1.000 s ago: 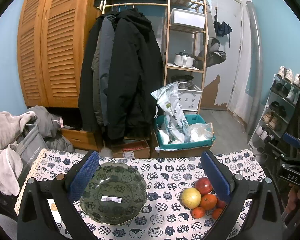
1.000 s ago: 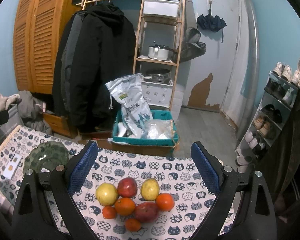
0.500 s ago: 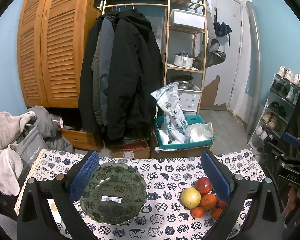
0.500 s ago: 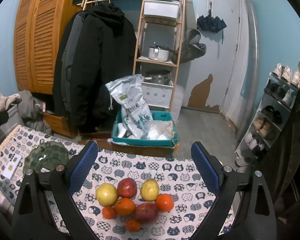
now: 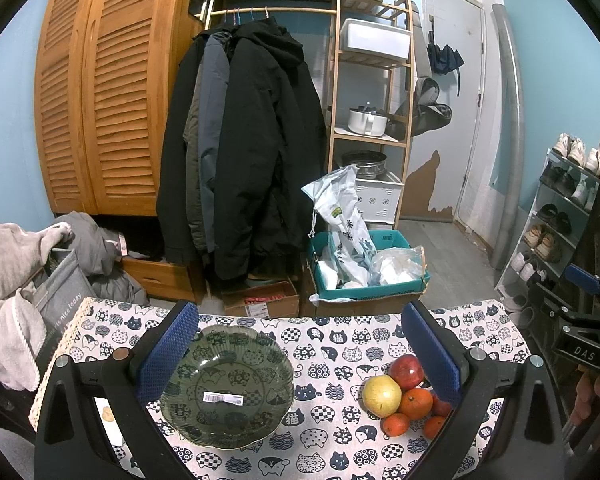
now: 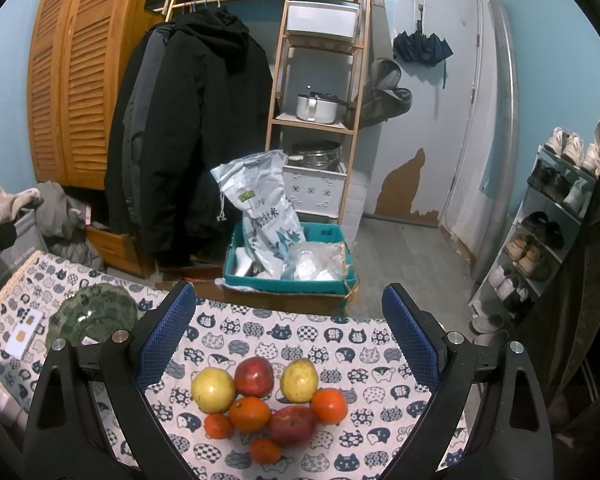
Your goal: Organize fruits
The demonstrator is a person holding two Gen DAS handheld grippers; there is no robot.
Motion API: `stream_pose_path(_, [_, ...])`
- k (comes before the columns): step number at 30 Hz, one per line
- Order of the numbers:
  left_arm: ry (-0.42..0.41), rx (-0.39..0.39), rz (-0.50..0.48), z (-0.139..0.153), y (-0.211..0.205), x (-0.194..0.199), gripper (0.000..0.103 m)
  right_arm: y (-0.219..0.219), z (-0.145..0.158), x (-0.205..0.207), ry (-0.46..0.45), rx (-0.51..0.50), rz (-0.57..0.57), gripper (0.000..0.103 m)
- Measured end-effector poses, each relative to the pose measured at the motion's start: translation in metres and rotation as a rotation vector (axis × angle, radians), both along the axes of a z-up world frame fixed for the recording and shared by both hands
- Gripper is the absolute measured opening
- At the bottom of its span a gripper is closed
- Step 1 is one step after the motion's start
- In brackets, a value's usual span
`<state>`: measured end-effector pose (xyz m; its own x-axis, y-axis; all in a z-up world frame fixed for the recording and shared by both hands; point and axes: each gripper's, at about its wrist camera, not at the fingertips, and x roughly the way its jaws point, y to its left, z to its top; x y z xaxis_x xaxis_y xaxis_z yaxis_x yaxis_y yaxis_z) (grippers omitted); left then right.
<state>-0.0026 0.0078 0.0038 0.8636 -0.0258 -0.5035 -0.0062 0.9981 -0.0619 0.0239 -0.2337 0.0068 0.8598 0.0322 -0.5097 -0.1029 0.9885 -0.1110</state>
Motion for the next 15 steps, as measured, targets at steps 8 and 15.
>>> stream_pose_path(8, [0.000, -0.002, 0.001, 0.0000, 0.0005, -0.0002, 0.102, 0.0002, 0.0003, -0.0001, -0.001, 0.000, 0.000, 0.093])
stream_pose_path(15, [-0.001, -0.001, 0.001, -0.0002, 0.0007, -0.0002, 0.102, 0.0008, 0.0003, -0.0002, -0.001, -0.001, 0.000, 0.093])
